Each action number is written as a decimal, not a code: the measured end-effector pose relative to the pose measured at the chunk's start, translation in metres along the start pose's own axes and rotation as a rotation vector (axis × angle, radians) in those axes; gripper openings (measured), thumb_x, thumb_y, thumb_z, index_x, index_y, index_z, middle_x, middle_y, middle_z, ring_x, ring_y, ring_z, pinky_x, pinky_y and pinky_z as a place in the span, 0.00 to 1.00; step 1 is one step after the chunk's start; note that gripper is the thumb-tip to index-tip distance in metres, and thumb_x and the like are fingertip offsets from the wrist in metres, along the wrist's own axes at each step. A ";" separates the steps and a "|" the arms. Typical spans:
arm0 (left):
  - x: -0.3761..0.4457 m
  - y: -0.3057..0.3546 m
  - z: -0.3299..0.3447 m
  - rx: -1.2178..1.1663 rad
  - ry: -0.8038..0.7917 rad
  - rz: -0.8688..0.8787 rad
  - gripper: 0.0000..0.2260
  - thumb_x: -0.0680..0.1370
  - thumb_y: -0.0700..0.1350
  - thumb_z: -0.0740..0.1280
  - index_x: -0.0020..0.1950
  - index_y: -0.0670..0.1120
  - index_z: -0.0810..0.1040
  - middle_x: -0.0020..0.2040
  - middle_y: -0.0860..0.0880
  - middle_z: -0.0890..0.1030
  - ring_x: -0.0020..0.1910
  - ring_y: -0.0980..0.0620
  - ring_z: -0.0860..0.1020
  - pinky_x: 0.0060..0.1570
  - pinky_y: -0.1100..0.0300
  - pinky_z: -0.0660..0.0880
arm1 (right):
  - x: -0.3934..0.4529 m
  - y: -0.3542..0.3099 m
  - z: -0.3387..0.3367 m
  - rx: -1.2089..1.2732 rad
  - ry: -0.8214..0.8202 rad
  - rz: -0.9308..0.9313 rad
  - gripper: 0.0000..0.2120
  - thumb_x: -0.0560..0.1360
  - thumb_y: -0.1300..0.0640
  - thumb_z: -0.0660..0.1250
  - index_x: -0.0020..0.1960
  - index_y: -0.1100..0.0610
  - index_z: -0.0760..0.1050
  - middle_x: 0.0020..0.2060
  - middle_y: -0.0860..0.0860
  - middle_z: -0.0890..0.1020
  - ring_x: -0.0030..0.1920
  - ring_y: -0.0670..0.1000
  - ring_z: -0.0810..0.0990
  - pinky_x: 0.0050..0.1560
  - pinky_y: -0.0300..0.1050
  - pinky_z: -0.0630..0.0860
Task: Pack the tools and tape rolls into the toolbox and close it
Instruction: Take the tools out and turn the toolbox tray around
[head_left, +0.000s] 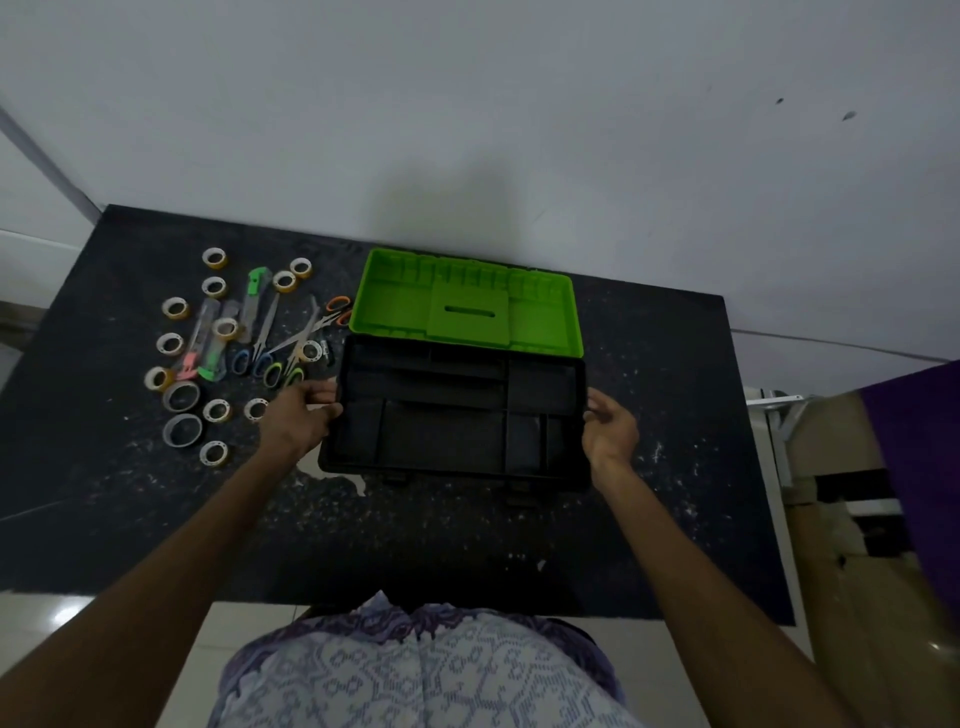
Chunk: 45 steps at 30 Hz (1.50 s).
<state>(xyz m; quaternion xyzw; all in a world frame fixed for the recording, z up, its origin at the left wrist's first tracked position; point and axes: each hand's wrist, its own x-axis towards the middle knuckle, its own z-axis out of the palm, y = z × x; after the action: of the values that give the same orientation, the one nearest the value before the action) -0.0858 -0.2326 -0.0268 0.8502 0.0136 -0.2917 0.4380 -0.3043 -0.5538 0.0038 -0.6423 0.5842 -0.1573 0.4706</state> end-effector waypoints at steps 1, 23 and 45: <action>-0.002 0.002 0.001 0.005 0.006 0.001 0.09 0.75 0.38 0.70 0.53 0.49 0.79 0.48 0.48 0.83 0.49 0.45 0.82 0.50 0.42 0.80 | 0.001 0.000 0.001 -0.003 -0.005 0.009 0.17 0.80 0.70 0.59 0.62 0.58 0.79 0.54 0.51 0.81 0.58 0.52 0.79 0.64 0.44 0.74; -0.011 0.010 0.013 0.154 0.129 0.046 0.12 0.76 0.41 0.70 0.59 0.45 0.77 0.54 0.47 0.81 0.57 0.45 0.78 0.58 0.51 0.73 | 0.019 -0.003 0.005 -0.187 -0.036 -0.037 0.18 0.75 0.74 0.60 0.59 0.62 0.79 0.55 0.56 0.82 0.55 0.53 0.80 0.58 0.46 0.78; -0.043 -0.012 -0.027 0.053 0.202 0.145 0.09 0.78 0.40 0.66 0.58 0.43 0.79 0.52 0.50 0.80 0.51 0.51 0.78 0.53 0.57 0.74 | -0.028 -0.049 0.052 -0.140 -0.233 -0.477 0.10 0.77 0.67 0.65 0.56 0.58 0.80 0.48 0.53 0.82 0.47 0.48 0.79 0.50 0.39 0.76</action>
<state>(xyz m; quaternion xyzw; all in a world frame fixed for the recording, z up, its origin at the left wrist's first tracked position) -0.1112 -0.1949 -0.0014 0.8852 -0.0117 -0.1725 0.4320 -0.2431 -0.5128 0.0262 -0.8064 0.3679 -0.1480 0.4387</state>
